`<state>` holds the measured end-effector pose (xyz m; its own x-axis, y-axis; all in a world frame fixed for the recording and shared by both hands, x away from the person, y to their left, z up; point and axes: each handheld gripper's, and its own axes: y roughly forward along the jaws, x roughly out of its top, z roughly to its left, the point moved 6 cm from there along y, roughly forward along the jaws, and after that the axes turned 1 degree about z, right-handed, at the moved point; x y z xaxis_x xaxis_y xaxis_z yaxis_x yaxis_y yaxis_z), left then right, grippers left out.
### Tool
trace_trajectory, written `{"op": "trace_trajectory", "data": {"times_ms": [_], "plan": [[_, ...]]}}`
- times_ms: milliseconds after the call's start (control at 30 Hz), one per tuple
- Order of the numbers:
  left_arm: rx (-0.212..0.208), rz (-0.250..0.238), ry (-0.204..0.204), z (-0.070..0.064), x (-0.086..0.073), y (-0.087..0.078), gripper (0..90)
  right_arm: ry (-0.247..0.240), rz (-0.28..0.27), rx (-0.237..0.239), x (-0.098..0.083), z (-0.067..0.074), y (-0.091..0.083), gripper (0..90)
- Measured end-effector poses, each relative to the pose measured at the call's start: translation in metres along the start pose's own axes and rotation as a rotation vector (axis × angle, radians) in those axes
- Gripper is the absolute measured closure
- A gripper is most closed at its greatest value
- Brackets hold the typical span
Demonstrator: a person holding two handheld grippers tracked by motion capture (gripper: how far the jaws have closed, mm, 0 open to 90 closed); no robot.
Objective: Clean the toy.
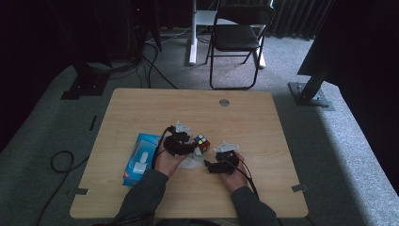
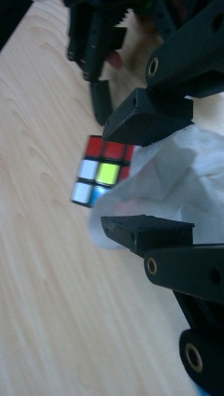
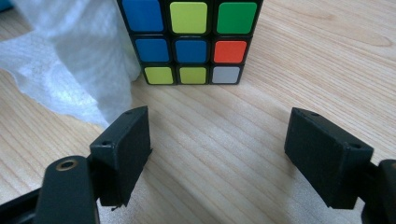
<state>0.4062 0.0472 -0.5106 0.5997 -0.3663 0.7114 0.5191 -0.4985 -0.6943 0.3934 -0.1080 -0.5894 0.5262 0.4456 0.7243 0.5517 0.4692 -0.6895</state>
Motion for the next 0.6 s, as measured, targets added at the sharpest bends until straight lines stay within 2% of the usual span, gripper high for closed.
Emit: {"op": "trace_trajectory", "data": {"times_ms": [167, 333, 600], "plan": [[0.052, 0.033, -0.008, -0.001, -0.016, 0.002, 49.4, 0.002, -0.001, -0.001, 0.000, 0.000, 0.000, 22.3], [0.088, 0.066, 0.004, -0.002, -0.031, 0.009, 45.6, 0.005, -0.001, 0.000, 0.000, 0.000, 0.000, 22.4], [0.140, 0.128, -0.008, -0.003, -0.044, 0.025, 40.9, 0.005, -0.001, 0.000, 0.000, 0.000, 0.000, 22.3]]}}
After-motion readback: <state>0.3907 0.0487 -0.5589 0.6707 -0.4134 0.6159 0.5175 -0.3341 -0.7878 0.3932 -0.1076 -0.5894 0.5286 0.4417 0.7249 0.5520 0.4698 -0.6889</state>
